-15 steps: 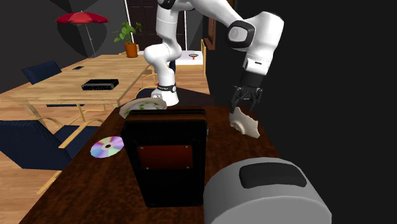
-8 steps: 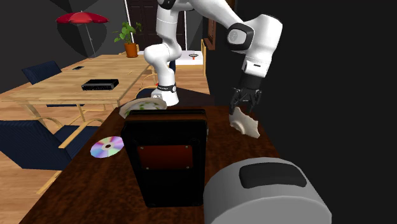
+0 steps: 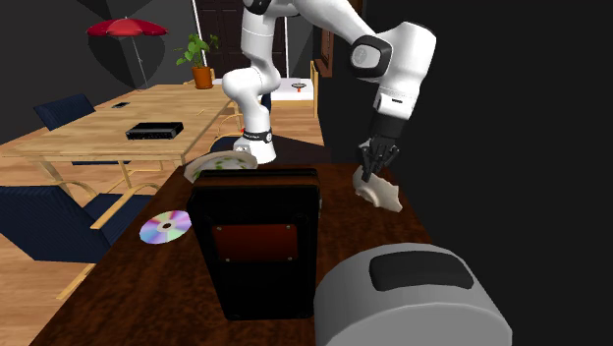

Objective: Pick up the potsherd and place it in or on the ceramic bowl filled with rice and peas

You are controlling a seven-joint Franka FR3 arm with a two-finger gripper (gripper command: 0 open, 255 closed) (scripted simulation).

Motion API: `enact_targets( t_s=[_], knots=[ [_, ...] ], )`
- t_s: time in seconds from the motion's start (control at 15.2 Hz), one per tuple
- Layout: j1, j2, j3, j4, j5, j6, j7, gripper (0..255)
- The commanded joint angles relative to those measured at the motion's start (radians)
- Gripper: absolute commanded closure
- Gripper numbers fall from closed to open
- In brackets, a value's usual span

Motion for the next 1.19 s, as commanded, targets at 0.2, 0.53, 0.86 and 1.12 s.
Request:
enact_targets(
  t_s=[0.2, 0.53, 0.86, 1.12],
  knots=[
    [0.0, -0.006, 0.0, 0.005, 0.001, -0.011, -0.002, 255],
    [0.002, -0.033, 0.001, 0.035, 0.005, -0.068, -0.014, 255],
    [0.003, -0.056, 0.002, 0.072, 0.008, -0.126, -0.026, 255],
    [0.004, -0.071, 0.002, 0.105, 0.01, -0.174, -0.035, 255]
  ],
)
